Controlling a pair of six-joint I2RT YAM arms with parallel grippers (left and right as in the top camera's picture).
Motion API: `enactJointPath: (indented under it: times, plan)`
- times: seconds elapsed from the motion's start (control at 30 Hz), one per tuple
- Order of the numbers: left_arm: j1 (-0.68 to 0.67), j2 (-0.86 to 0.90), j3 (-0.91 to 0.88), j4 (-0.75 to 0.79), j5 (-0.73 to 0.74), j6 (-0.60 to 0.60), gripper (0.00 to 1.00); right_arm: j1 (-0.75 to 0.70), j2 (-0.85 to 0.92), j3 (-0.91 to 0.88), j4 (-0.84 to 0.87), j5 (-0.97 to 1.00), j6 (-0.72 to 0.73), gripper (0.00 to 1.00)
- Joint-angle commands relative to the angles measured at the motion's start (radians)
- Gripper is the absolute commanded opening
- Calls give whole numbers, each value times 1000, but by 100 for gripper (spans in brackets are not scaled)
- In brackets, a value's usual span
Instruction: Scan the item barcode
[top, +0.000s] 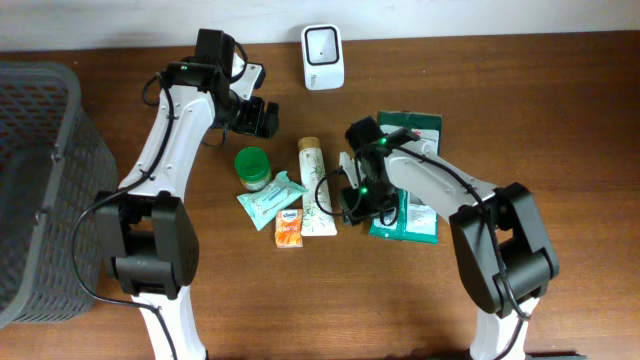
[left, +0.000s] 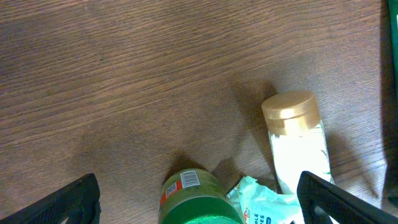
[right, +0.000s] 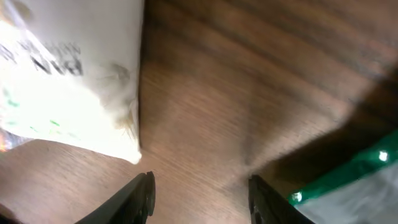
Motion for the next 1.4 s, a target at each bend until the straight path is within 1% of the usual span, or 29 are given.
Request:
enactJointPath:
  times: [0.0, 0.03, 0.07, 0.13, 0.17, 0.23, 0.3, 0.37, 0.4, 0.43, 0.47, 0.53, 0.63, 0.67, 0.77, 0.83, 0.9, 1.0, 1.07, 1.1, 1.23, 1.3, 1.33, 1.37]
  plan:
    - [5, 9, 16, 0, 0, 9, 99, -8, 8, -44, -80, 154, 72, 47]
    - [5, 9, 16, 0, 0, 9, 99, -27, 8, -49, -122, 211, 127, 46]
    - [5, 9, 16, 0, 0, 9, 99, -99, 7, -49, -186, 286, 191, 46]
    - [5, 9, 16, 0, 0, 9, 99, -236, 7, -49, -208, 359, 256, 47]
    - [5, 9, 16, 0, 0, 9, 99, -335, 7, -49, -193, 394, 291, 47]
    - [5, 9, 16, 0, 0, 9, 99, -490, 7, -49, -117, 396, 293, 47]
    - [5, 9, 16, 0, 0, 9, 99, -589, 7, -49, 55, 343, 291, 47]
    - [5, 9, 16, 0, 0, 9, 99, -609, 8, -49, 288, 298, 242, 54]
    - [5, 9, 16, 0, 0, 9, 99, -602, 8, -49, 366, 248, 212, 56]
    - [5, 9, 16, 0, 0, 9, 99, -584, 8, -49, 478, 142, 156, 57]
    - [5, 9, 16, 0, 0, 9, 99, -566, 8, -49, 538, 106, 156, 57]
    - [5, 9, 16, 0, 0, 9, 99, -512, 7, -35, 608, 96, 140, 57]
    - [5, 9, 16, 0, 0, 9, 99, -441, 6, 164, 416, 96, 111, 59]
    - [5, 9, 16, 0, 0, 9, 99, -389, 6, 197, 393, 93, 113, 61]
    - [5, 9, 16, 0, 0, 9, 99, -263, 69, 197, 412, 63, 111, 60]
    - [5, 9, 16, 0, 0, 9, 99, -192, 134, 197, 422, 10, 29, 60]
    - [5, 9, 16, 0, 0, 9, 99, -149, 153, 197, 375, 6, -21, 60]
    - [5, 9, 16, 0, 0, 9, 99, -143, 154, 176, 232, -25, -98, 60]
    - [5, 9, 16, 0, 0, 9, 99, -143, 154, 118, 164, -26, -98, 60]
    - [5, 9, 16, 0, 0, 9, 99, -143, 154, 105, 103, -28, -98, 61]
    - [5, 9, 16, 0, 0, 9, 99, -143, 153, 104, -55, -28, -98, 60]
    - [5, 9, 16, 0, 0, 9, 99, -145, 109, 124, -105, -37, -98, 60]
    - [5, 9, 16, 0, 0, 9, 99, -156, 54, 159, -135, -56, -98, 60]
    - [5, 9, 16, 0, 0, 9, 99, -227, -75, 219, -168, -57, -97, 64]
